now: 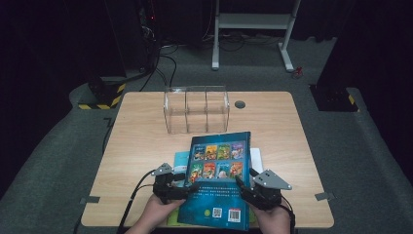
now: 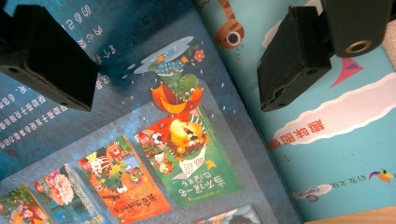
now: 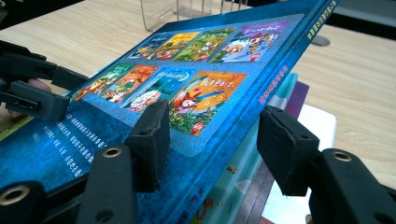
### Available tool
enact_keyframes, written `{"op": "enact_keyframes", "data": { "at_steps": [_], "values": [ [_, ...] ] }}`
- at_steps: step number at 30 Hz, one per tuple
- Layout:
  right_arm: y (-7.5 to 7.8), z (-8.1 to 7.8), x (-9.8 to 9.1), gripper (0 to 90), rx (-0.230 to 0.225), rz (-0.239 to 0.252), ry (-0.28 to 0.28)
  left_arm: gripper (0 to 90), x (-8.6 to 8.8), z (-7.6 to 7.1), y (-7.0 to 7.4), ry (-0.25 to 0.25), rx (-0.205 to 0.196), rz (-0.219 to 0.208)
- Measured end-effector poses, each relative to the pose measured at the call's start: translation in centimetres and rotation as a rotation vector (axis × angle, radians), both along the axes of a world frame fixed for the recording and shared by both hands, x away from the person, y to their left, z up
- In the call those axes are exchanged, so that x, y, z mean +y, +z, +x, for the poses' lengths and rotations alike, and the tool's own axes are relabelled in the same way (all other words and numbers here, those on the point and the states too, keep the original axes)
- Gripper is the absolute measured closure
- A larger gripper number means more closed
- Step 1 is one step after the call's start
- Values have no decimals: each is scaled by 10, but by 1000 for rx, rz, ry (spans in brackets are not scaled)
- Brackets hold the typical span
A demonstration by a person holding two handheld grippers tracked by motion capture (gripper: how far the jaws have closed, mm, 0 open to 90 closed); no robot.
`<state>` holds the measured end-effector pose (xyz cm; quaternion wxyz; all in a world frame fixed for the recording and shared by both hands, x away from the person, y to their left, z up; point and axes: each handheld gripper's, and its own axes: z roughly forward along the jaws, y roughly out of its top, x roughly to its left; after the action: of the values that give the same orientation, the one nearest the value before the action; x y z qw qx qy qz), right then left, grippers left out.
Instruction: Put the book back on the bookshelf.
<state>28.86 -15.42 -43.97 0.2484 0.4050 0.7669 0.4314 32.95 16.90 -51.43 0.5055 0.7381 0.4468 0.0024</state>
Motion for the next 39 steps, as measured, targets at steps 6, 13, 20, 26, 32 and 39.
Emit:
{"op": "enact_keyframes", "data": {
  "at_steps": [6, 13, 20, 26, 32, 39],
  "values": [
    [2, -3, 5, 451, -36, -8, 18, 102, 2, 1, 0, -22, 21, -31],
    [4, -2, 11, 451, -46, -9, 35, 101, 5, 0, 2, -32, 23, -37],
    [12, 3, 22, 452, -59, -33, 47, 122, 14, 0, 9, 11, 0, -52],
    [27, 14, 41, 483, -82, -60, 40, 151, 26, 0, 17, 65, -44, -68],
    [41, 19, 56, 519, -124, -77, 31, 209, 38, -4, 24, 107, -124, -71],
    [29, 15, 42, 539, -103, -27, 23, 307, 36, -14, 31, 139, -238, -17]
  ]
}}
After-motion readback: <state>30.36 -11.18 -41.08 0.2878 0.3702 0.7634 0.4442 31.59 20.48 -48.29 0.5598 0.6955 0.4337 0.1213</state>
